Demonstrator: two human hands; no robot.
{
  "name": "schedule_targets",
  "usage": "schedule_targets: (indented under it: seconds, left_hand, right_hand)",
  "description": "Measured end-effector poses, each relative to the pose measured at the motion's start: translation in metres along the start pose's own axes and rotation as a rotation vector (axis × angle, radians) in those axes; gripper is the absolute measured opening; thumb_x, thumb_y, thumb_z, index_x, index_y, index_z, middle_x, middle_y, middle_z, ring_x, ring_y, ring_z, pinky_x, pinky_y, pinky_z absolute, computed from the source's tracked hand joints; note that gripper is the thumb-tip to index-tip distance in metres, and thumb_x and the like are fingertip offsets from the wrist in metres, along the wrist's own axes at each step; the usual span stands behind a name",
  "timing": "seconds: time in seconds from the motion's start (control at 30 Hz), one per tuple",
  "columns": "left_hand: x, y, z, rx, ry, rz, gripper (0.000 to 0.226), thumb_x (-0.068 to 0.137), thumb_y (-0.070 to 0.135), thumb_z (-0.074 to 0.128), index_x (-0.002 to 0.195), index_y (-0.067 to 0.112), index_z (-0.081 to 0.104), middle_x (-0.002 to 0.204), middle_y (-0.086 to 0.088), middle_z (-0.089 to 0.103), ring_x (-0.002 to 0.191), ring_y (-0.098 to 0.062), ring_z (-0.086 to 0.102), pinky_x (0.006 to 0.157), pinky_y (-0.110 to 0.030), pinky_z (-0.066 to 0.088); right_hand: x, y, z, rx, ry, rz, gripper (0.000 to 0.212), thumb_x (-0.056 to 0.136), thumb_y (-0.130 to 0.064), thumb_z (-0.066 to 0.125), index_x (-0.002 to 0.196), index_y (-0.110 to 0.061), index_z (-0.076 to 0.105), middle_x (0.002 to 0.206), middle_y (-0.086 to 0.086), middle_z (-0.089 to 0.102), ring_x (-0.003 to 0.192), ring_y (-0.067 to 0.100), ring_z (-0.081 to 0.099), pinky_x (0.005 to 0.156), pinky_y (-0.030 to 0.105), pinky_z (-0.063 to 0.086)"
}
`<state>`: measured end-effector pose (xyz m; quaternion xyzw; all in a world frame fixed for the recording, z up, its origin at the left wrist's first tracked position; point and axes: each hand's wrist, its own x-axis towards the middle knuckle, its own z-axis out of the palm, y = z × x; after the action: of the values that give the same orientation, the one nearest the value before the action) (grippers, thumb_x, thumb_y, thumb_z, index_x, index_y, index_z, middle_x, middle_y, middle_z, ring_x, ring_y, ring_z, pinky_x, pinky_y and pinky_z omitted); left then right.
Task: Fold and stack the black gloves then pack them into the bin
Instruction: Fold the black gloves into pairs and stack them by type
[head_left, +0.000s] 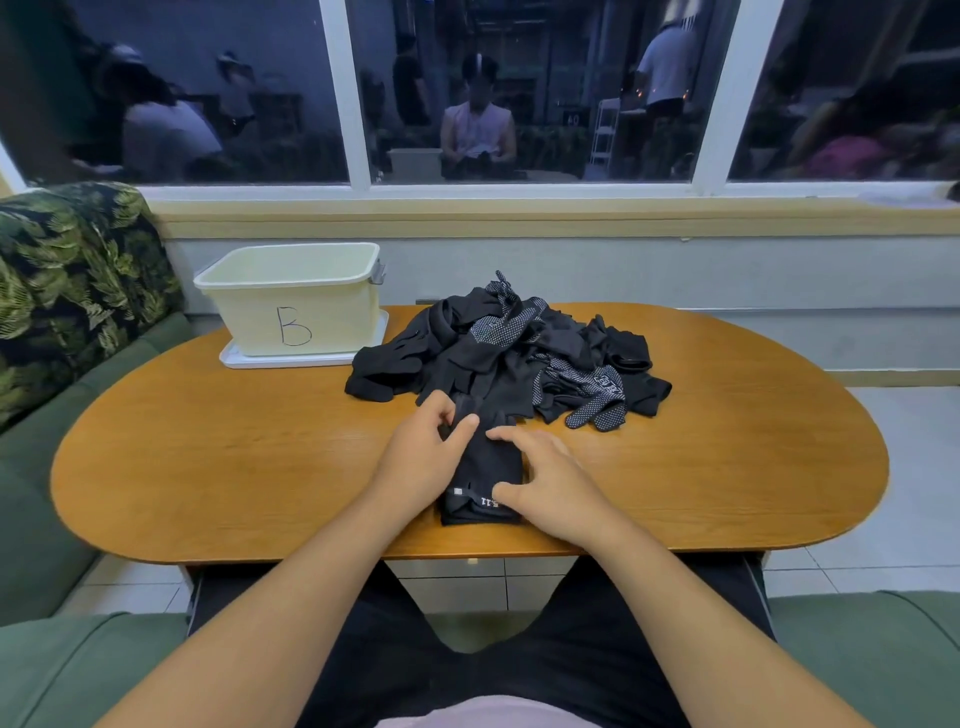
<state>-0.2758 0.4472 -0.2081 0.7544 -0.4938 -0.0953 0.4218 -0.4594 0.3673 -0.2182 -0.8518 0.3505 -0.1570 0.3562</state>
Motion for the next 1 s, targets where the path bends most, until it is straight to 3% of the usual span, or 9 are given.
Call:
schedule_targets:
  seconds: [0.1, 0.17, 0.27, 0.4, 0.53, 0.67, 0.87, 1.0]
  left_hand:
    - [-0.007, 0.004, -0.006, -0.158, 0.007, 0.053, 0.030, 0.103, 0.044, 0.066, 0.088, 0.024, 0.049, 0.087, -0.004, 0.059, 0.080, -0.017, 0.057, 0.068, -0.035, 0.046]
    - [-0.009, 0.010, -0.010, -0.256, 0.032, 0.062, 0.031, 0.102, 0.041, 0.068, 0.088, 0.022, 0.049, 0.089, -0.006, 0.060, 0.083, -0.019, 0.059, 0.071, -0.039, 0.049]
    - [-0.011, 0.019, -0.017, -0.352, 0.080, 0.056, 0.029, 0.100, 0.037, 0.072, 0.086, 0.023, 0.052, 0.088, -0.003, 0.061, 0.080, -0.010, 0.058, 0.073, -0.037, 0.051]
    - [-0.012, 0.024, -0.026, -0.452, 0.114, 0.029, 0.024, 0.099, 0.036, 0.075, 0.090, 0.022, 0.058, 0.092, -0.003, 0.067, 0.092, -0.026, 0.066, 0.079, -0.053, 0.058]
    - [-0.011, 0.021, -0.038, -0.553, 0.159, -0.005, 0.023, 0.095, 0.037, 0.080, 0.100, 0.022, 0.063, 0.101, 0.000, 0.072, 0.101, -0.021, 0.069, 0.089, -0.051, 0.061]
    - [-0.014, 0.008, -0.054, -0.675, 0.132, -0.087, 0.043, 0.086, 0.034, 0.089, 0.119, 0.027, 0.064, 0.117, 0.000, 0.072, 0.113, -0.014, 0.069, 0.096, -0.044, 0.059]
    - [-0.034, -0.011, -0.080, -1.010, -0.035, -0.248, 0.085, 0.079, 0.016, 0.087, 0.152, 0.026, 0.046, 0.134, -0.006, 0.073, 0.122, -0.024, 0.072, 0.100, -0.046, 0.058]
    - [-0.043, -0.025, -0.089, -0.946, 0.143, -0.193, 0.083, 0.086, -0.003, 0.083, 0.150, 0.035, 0.046, 0.126, -0.008, 0.076, 0.114, -0.025, 0.075, 0.093, -0.044, 0.062]
  right_hand:
    - [0.004, 0.001, -0.003, 0.314, 0.008, -0.029, 0.066, 0.080, -0.020, 0.077, 0.133, -0.055, 0.057, 0.134, -0.012, 0.063, 0.123, 0.010, 0.063, 0.103, 0.039, 0.058]
    - [0.003, 0.002, -0.007, 0.549, 0.038, -0.052, 0.062, 0.083, -0.001, 0.078, 0.127, -0.043, 0.067, 0.126, -0.002, 0.071, 0.116, 0.015, 0.069, 0.095, 0.037, 0.062]
    - [-0.002, -0.002, -0.008, 0.770, 0.074, -0.117, 0.059, 0.085, 0.008, 0.080, 0.127, -0.031, 0.072, 0.129, 0.003, 0.073, 0.120, 0.023, 0.070, 0.094, 0.042, 0.063]
    - [-0.002, -0.015, -0.005, 0.722, 0.138, -0.225, 0.072, 0.083, 0.004, 0.087, 0.139, -0.036, 0.067, 0.144, -0.005, 0.061, 0.124, 0.019, 0.067, 0.101, 0.043, 0.060]
    - [0.001, -0.033, -0.008, 0.692, 0.104, -0.287, 0.081, 0.084, 0.001, 0.088, 0.148, -0.040, 0.060, 0.147, -0.016, 0.051, 0.133, 0.014, 0.061, 0.103, 0.038, 0.060]
    - [0.008, -0.053, -0.012, 0.674, 0.102, -0.327, 0.083, 0.087, 0.007, 0.082, 0.154, -0.035, 0.055, 0.151, -0.009, 0.052, 0.132, 0.012, 0.063, 0.102, 0.036, 0.060]
    - [0.029, -0.081, -0.008, 0.631, 0.045, -0.396, 0.083, 0.089, 0.009, 0.079, 0.157, -0.032, 0.052, 0.150, -0.007, 0.050, 0.136, 0.010, 0.058, 0.103, 0.031, 0.058]
    - [0.049, -0.098, 0.010, 0.627, -0.014, -0.404, 0.084, 0.088, 0.008, 0.081, 0.155, -0.036, 0.054, 0.147, -0.008, 0.050, 0.134, 0.010, 0.059, 0.103, 0.033, 0.059]
